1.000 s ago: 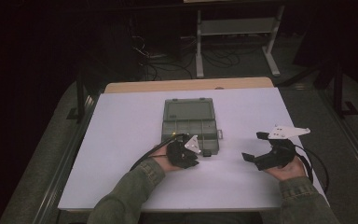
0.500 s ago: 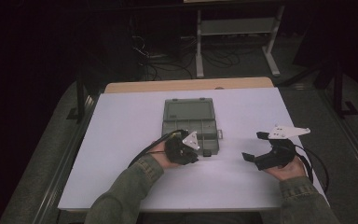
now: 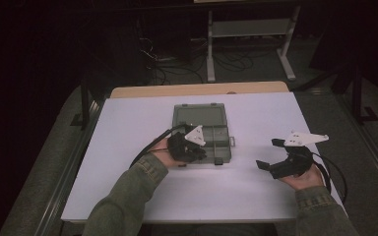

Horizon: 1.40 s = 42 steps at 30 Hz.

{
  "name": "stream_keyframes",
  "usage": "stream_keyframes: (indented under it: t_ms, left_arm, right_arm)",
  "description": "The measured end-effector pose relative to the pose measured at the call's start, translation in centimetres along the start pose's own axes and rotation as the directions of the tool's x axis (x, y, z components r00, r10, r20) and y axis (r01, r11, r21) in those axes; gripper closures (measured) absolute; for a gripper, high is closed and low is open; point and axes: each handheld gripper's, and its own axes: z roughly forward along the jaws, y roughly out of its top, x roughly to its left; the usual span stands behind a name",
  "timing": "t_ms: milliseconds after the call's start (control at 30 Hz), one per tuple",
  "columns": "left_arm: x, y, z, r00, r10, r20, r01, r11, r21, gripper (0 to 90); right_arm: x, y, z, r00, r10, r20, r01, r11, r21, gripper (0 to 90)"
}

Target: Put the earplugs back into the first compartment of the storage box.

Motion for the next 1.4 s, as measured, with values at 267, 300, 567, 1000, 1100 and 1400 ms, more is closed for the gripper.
stream_keyframes:
  t_ms: [267,300,567,1000,1100,1400]
  left_arm:
    - [1.7,-0.1,-1.6,0.9990,-0.036,-0.028,0.035,0.9989,-0.032,82.2]
    - [2.2,-0.1,-2.0,0.9982,-0.047,-0.037,0.045,0.9981,-0.041,82.2]
    - [4.1,-0.5,-3.3,0.9935,-0.091,-0.068,0.086,0.9939,-0.069,82.5]
    - [7.3,-1.2,-4.5,0.9791,-0.161,-0.124,0.152,0.9849,-0.084,82.4]
    - [7.6,-1.4,-4.4,0.9766,-0.169,-0.133,0.159,0.9839,-0.082,82.2]
    - [9.0,-2.2,-3.9,0.9635,-0.228,-0.140,0.215,0.9711,-0.104,82.1]
  right_arm:
    - [0.0,0.0,0.0,1.0000,0.000,0.004,0.000,1.000,0.001,0.0]
    - [-0.1,0.0,0.0,1.0000,0.001,0.005,-0.001,1.000,0.000,0.0]
    - [-0.1,0.0,-0.1,1.0000,0.002,0.007,-0.002,1.000,-0.004,0.0]
    - [-0.1,0.0,-0.1,1.0000,0.004,0.005,-0.004,1.000,-0.004,0.0]
    - [-0.1,0.0,-0.2,1.0000,0.005,0.005,-0.005,1.000,-0.006,0.0]
    - [-0.1,0.0,-0.1,1.0000,0.003,0.004,-0.003,1.000,-0.004,0.0]
